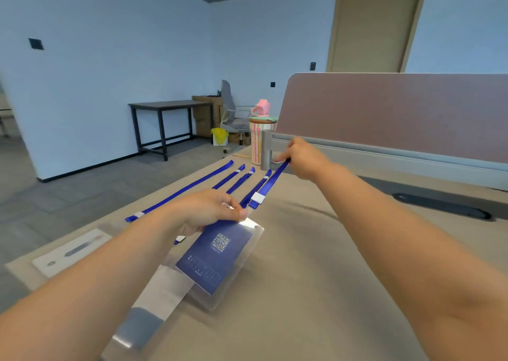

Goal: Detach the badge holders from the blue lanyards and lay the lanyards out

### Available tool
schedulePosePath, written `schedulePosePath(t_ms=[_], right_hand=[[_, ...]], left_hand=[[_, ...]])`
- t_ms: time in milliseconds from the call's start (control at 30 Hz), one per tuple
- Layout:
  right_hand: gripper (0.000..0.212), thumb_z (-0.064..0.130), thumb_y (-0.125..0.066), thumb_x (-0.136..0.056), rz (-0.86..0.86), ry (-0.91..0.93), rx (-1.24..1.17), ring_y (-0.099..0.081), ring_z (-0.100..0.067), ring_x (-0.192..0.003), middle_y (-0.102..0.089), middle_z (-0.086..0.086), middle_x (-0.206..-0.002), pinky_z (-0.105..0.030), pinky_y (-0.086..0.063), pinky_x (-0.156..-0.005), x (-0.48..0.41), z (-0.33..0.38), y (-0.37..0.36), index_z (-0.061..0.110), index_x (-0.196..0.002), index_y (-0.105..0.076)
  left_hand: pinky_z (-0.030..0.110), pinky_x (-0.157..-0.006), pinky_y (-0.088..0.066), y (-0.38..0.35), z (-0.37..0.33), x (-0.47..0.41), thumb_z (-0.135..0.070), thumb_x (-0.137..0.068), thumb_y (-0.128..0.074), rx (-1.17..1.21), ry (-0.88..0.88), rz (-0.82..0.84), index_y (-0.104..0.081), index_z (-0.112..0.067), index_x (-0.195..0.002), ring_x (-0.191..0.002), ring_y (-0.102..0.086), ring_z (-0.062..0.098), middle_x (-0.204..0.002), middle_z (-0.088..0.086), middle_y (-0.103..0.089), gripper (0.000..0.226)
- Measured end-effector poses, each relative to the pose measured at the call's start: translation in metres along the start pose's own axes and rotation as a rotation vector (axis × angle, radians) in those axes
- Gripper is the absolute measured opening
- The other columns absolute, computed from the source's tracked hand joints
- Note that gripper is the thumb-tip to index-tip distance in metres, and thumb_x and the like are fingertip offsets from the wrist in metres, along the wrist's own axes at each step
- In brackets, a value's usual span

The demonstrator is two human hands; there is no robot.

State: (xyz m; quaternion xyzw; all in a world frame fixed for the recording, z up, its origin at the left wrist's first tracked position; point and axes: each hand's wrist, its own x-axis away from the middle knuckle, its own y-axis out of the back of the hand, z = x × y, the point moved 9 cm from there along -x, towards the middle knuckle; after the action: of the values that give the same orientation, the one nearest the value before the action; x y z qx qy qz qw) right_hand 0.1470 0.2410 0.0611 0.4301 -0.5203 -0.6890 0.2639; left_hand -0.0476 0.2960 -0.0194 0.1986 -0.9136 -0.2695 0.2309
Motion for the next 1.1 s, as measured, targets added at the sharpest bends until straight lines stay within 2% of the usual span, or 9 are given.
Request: schedulePosePath(t_ms=[167, 333, 400, 467, 533, 600, 667, 967, 1100], right_hand=[[0.045, -0.002, -0.047, -0.09, 0.266, 0.042, 0.043, -0.047, -0.025, -0.121, -0.047, -0.007, -0.132, -0.032, -0.038, -0.101, 0.021, 0.008, -0.093, 0.022, -0.126, -0.058], [0.035, 0.014, -0.047, -0.095, 0.193, 0.075, 0.099, -0.044, -0.027, -0.121, -0.041, -0.008, -0.132, -0.032, -0.038, -0.099, 0.039, 0.011, -0.108, 0.023, -0.127, -0.056], [0.019, 0.019, -0.048, -0.095, 0.177, 0.125, 0.145, -0.047, -0.026, -0.115, -0.046, -0.008, -0.125, -0.03, -0.04, -0.093, 0.046, 0.018, -0.108, 0.027, -0.107, -0.06], [0.016, 0.025, -0.048, -0.095, 0.149, 0.208, 0.253, -0.051, -0.026, -0.11, -0.05, -0.01, -0.117, -0.03, -0.042, -0.087, 0.053, 0.027, -0.106, 0.031, -0.081, -0.048], [0.01, 0.026, -0.046, -0.096, 0.146, 0.161, 0.221, -0.051, -0.026, -0.108, -0.051, -0.011, -0.116, -0.03, -0.042, -0.085, 0.06, 0.028, -0.106, 0.021, -0.093, -0.055], [0.03, 0.018, -0.042, -0.096, 0.16, 0.119, 0.202, -0.047, -0.027, -0.114, -0.051, -0.01, -0.12, -0.032, -0.043, -0.09, 0.063, 0.029, -0.109, 0.018, -0.124, -0.052], [0.037, 0.016, -0.04, -0.097, 0.187, 0.089, 0.247, -0.045, -0.026, -0.116, -0.053, -0.01, -0.119, -0.033, -0.045, -0.092, 0.068, 0.033, -0.107, 0.022, -0.133, -0.046], [0.028, 0.011, -0.048, -0.092, 0.213, 0.025, 0.304, -0.051, -0.025, -0.111, -0.052, -0.009, -0.116, -0.032, -0.047, -0.083, 0.076, 0.043, -0.107, 0.015, -0.119, -0.054], [0.026, 0.011, -0.046, -0.093, 0.212, -0.069, 0.258, -0.054, -0.027, -0.109, -0.05, -0.009, -0.117, -0.031, -0.045, -0.077, 0.077, 0.036, -0.106, 0.013, -0.118, -0.054]], left_hand=[[0.025, -0.069, -0.051, -0.011, 0.014, -0.002, -0.036, -0.081, -0.066, 0.025, 0.019, 0.028, -0.059, -0.023, -0.092, -0.095, -0.061, 0.017, -0.102, 0.003, -0.063, 0.018], [0.022, -0.068, -0.05, -0.02, 0.021, 0.007, -0.029, -0.085, -0.063, 0.016, 0.003, 0.065, -0.061, -0.019, -0.09, -0.084, -0.061, 0.014, -0.091, 0.002, -0.064, 0.011], [0.023, -0.069, -0.051, -0.023, 0.024, 0.012, -0.026, -0.085, -0.064, 0.0, -0.003, 0.079, -0.061, -0.015, -0.094, -0.08, -0.061, 0.014, -0.09, 0.004, -0.065, 0.014], [0.03, -0.076, -0.053, -0.026, 0.028, 0.017, -0.025, -0.084, -0.065, -0.001, 0.001, 0.08, -0.059, -0.013, -0.097, -0.082, -0.061, 0.017, -0.09, 0.006, -0.064, 0.018], [0.027, -0.069, -0.052, -0.028, 0.029, 0.024, -0.025, -0.086, -0.064, -0.029, -0.013, 0.08, -0.058, -0.013, -0.096, -0.075, -0.06, 0.014, -0.085, 0.004, -0.062, 0.016], [0.021, -0.062, -0.048, -0.028, 0.028, 0.032, -0.027, -0.086, -0.063, -0.111, -0.046, 0.056, -0.058, -0.016, -0.092, -0.069, -0.057, 0.009, -0.08, -0.001, -0.061, 0.013], [0.023, -0.069, -0.047, -0.025, 0.027, 0.039, -0.029, -0.084, -0.066, -0.189, -0.096, 0.014, -0.06, -0.017, -0.088, -0.073, -0.057, 0.008, -0.08, -0.004, -0.062, 0.014], [0.016, -0.066, -0.044, -0.022, 0.026, 0.059, -0.035, -0.08, -0.068, -0.408, -0.256, -0.126, -0.062, -0.021, -0.087, -0.08, -0.054, 0.006, -0.089, -0.006, -0.063, 0.016], [0.023, -0.074, -0.048, -0.027, 0.027, 0.058, -0.037, -0.08, -0.067, -0.491, -0.302, -0.158, -0.06, -0.022, -0.087, -0.083, -0.055, 0.008, -0.089, -0.006, -0.063, 0.018]])
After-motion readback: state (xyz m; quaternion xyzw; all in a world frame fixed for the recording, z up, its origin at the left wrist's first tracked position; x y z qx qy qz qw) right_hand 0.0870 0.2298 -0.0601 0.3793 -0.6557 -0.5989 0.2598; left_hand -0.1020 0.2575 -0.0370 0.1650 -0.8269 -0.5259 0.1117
